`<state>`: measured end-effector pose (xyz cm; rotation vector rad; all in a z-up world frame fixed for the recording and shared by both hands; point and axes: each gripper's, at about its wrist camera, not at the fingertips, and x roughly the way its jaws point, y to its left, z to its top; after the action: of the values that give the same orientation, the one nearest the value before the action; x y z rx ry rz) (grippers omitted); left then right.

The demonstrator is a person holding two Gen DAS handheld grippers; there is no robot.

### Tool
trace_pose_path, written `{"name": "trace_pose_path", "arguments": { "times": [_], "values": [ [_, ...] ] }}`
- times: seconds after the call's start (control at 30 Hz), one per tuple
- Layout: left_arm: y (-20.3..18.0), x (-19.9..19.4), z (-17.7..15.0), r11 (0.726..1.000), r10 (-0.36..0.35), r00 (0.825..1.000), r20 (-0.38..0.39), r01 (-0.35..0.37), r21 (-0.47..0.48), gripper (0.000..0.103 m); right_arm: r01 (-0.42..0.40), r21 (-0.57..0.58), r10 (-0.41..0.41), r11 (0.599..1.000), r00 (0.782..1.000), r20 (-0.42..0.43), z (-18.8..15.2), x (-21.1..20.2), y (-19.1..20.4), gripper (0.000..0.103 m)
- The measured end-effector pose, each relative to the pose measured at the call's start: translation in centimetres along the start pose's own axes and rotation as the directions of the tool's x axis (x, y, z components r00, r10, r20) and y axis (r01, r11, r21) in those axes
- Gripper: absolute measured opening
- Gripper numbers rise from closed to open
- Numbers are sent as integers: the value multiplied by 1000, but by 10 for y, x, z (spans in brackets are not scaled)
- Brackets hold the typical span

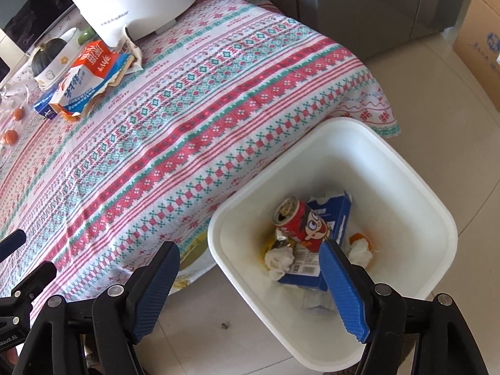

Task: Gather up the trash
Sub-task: 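Return to the table and move the right tool to the orange-and-white snack box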

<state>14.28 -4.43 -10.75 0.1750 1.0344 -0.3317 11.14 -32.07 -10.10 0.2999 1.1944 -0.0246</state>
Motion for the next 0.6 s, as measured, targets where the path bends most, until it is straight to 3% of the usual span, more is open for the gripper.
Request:
{"name": "trace_pose_path", "arguments": {
  "times": [0.2,0.4,0.6],
  "values": [
    [60,-14,-3,993,40,999,20,-37,-116,101,19,-12,-19,1000,999,32,9,4,27,78],
    [119,-23,-10,962,110,993,37,-97,-254,103,23,-14,-21,1000,995,102,24,7,66,79],
    [159,-25,-10,936,195,981,5,-184,-300,103,-18,-5,18,1000,987,161,41,21,112,83]
  ]
}}
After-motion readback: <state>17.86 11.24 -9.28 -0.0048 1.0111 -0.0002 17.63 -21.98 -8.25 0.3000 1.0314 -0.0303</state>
